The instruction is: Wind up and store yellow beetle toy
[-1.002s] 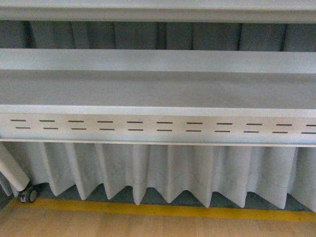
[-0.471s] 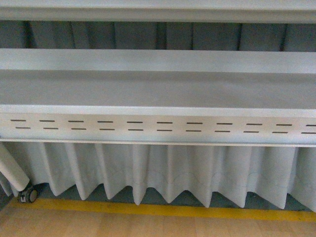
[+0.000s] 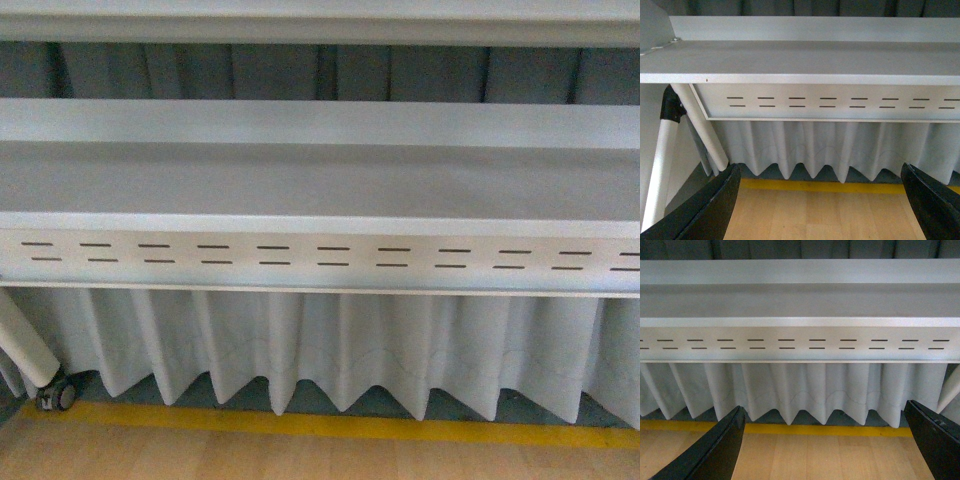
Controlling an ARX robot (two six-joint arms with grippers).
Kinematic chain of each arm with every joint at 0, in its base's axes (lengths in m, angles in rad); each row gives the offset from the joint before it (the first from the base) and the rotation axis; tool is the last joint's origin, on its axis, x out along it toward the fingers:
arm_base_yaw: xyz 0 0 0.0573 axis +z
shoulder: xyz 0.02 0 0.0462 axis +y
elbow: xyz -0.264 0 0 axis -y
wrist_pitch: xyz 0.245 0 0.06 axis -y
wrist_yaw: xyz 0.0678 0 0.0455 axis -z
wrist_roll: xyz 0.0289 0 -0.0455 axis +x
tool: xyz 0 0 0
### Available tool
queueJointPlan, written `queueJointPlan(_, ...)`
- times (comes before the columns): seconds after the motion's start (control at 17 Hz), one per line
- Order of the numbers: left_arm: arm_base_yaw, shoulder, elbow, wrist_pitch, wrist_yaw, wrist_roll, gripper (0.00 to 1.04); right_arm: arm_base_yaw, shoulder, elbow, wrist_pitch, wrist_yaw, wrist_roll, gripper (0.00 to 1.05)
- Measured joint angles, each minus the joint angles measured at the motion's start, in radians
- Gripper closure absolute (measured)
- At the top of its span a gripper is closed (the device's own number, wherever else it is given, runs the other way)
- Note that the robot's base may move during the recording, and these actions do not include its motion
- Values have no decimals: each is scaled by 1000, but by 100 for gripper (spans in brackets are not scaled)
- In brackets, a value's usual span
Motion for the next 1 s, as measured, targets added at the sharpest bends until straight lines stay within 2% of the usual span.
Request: queueJointPlan(1.0, 0, 0, 0, 0, 0, 0, 7, 0, 0, 0, 0, 0, 0, 7)
